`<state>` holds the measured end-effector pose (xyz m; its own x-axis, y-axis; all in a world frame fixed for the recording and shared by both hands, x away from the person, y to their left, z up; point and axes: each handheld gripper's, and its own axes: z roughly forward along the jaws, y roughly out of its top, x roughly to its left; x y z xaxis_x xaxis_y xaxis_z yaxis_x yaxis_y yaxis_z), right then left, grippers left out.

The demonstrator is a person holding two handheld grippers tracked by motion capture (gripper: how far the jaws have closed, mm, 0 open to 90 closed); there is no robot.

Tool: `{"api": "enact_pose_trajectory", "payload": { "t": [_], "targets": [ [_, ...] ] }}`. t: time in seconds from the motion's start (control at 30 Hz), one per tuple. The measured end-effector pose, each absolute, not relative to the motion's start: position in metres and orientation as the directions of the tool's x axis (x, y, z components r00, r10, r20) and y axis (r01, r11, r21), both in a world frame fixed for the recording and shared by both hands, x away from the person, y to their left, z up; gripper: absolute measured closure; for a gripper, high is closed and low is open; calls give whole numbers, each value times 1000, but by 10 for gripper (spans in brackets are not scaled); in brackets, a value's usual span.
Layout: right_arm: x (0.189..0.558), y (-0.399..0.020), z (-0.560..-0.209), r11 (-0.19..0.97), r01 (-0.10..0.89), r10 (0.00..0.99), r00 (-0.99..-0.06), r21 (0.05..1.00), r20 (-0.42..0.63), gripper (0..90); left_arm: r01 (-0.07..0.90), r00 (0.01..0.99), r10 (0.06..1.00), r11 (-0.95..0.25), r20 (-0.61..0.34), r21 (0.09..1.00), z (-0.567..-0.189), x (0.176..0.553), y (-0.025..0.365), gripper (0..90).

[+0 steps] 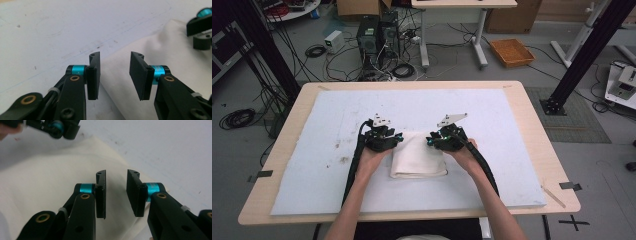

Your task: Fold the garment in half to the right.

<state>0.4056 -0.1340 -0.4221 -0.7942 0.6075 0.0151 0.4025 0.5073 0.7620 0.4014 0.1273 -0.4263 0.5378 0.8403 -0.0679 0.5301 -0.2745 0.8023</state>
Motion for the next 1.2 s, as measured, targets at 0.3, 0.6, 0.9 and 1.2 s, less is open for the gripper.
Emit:
{"api": "enact_pose_trajectory", "payload": {
  "t": [0.3, 0.6, 0.9, 1.2],
  "targets": [
    [400, -156, -442, 537, 424, 595, -803, 729, 30, 806, 572, 519, 855, -330, -20, 751, -445, 418, 123, 626],
    [376, -162, -428, 503, 391, 565, -824, 771, 50, 665, 446, 665, 745, -344, -49, 826, -418, 374, 128, 585],
    [351, -154, -433, 553, 333, 494, -869, 764, 22, 733, 419, 788, 611, -435, -81, 797, -430, 343, 132, 586],
    [346, -179, -448, 514, 387, 522, -849, 765, 79, 858, 383, 815, 578, -483, -42, 787, -443, 335, 128, 572]
  ]
}}
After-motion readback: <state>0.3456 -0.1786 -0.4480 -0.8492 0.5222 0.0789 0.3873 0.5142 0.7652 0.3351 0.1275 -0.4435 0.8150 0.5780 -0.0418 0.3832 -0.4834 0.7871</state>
